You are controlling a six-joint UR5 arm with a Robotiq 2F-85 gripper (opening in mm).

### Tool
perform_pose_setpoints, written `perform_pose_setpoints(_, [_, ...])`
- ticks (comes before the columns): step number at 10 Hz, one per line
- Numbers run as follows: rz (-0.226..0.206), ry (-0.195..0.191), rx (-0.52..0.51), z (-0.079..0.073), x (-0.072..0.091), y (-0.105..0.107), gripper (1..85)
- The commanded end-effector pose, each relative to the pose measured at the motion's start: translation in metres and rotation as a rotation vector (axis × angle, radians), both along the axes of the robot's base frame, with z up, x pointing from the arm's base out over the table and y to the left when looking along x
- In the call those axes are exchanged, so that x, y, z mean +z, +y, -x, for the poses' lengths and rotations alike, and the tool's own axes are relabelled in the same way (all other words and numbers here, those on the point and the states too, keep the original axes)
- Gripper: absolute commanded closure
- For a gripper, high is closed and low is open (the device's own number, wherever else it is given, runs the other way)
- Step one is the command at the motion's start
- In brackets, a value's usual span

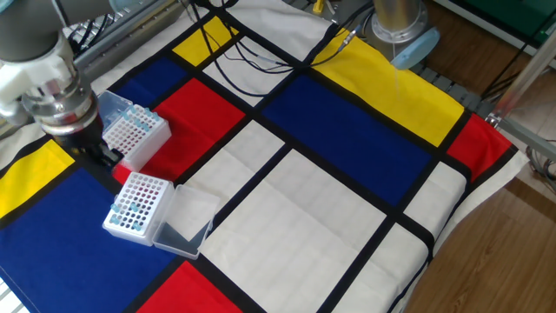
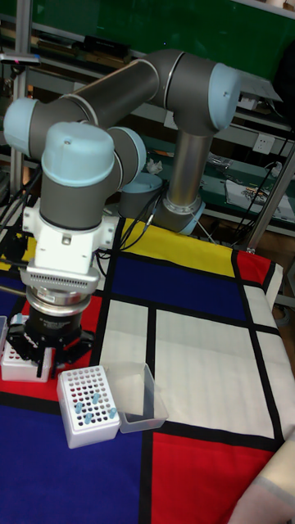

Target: Transfer all medium pipette tips from one holder to another

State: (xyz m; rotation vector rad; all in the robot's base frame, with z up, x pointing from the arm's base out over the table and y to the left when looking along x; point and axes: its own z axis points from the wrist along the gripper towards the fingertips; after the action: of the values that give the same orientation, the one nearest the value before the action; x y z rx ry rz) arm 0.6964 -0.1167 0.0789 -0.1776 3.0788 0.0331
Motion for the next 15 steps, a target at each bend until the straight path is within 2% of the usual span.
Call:
perform_pose_setpoints(1, [-0.035,-0.008,-0.009,-0.014,-0.001,0.031,55.3])
perform_pose_setpoints(2, [-0.032,-0.008,-0.029,-0.012,0.003,0.034,61.7])
perform_pose_setpoints(5, [-0.024,-0.004,-0.049,-0.009,0.007,0.041,61.7])
perform_pose_setpoints(8, [-0.019,-0.002,-0.095,-0.008,0.011,0.066,61.7])
perform_pose_setpoints(11, [-0.013,-0.002,-0.11,-0.007,0.011,0.082,61.0])
perform_pose_setpoints(15, [-0.025,-0.006,-0.092,-0.013,0.006,0.089,60.0])
